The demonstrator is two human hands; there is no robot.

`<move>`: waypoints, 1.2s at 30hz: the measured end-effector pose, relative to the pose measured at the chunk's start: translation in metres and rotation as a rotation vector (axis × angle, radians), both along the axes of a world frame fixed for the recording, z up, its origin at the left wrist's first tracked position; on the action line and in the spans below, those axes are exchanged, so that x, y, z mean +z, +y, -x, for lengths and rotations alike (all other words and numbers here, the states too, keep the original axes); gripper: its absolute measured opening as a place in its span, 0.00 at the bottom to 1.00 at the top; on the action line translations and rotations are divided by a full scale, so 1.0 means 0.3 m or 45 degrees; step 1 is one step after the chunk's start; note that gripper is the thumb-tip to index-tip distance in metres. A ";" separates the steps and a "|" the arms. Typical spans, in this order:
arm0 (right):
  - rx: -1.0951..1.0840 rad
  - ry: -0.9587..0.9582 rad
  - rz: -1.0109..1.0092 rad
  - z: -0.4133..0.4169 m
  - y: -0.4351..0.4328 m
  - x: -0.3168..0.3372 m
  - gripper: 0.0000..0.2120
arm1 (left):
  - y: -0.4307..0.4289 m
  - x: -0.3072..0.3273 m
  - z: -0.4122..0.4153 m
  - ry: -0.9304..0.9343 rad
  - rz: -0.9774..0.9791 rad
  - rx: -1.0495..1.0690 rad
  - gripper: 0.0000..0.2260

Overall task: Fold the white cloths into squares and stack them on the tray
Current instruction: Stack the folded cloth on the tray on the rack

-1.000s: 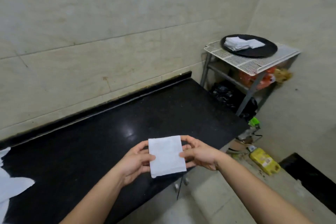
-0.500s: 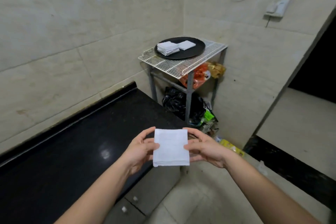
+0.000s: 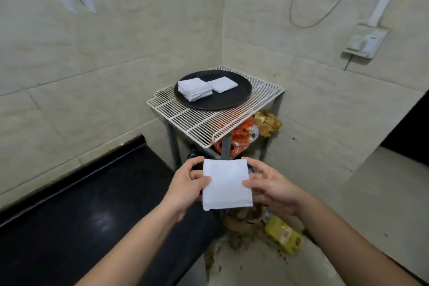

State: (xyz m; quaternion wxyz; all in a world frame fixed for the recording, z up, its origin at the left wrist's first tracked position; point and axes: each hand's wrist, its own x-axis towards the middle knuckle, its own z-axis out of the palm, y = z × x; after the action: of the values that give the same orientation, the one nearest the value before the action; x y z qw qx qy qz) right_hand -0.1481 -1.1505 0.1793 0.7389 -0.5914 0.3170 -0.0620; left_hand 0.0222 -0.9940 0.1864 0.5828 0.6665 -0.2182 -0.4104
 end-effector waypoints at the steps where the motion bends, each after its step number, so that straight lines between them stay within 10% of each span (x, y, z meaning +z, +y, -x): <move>1: 0.014 0.011 0.017 -0.035 -0.061 0.029 0.26 | -0.055 0.018 -0.030 -0.030 0.002 0.012 0.21; 17: 0.086 0.006 0.142 -0.445 -0.802 0.229 0.27 | -0.743 0.176 -0.389 -0.108 0.037 0.163 0.23; 36: 0.389 0.173 0.434 -1.171 -1.536 0.139 0.28 | -1.444 0.041 -0.918 -0.320 -0.501 0.586 0.39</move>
State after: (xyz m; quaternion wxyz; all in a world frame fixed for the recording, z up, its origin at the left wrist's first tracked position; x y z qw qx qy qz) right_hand 0.2033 -1.6112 0.2211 0.6061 -0.7515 0.2578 0.0380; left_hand 0.2977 -1.4272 0.1987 0.4889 0.8436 -0.0486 -0.2168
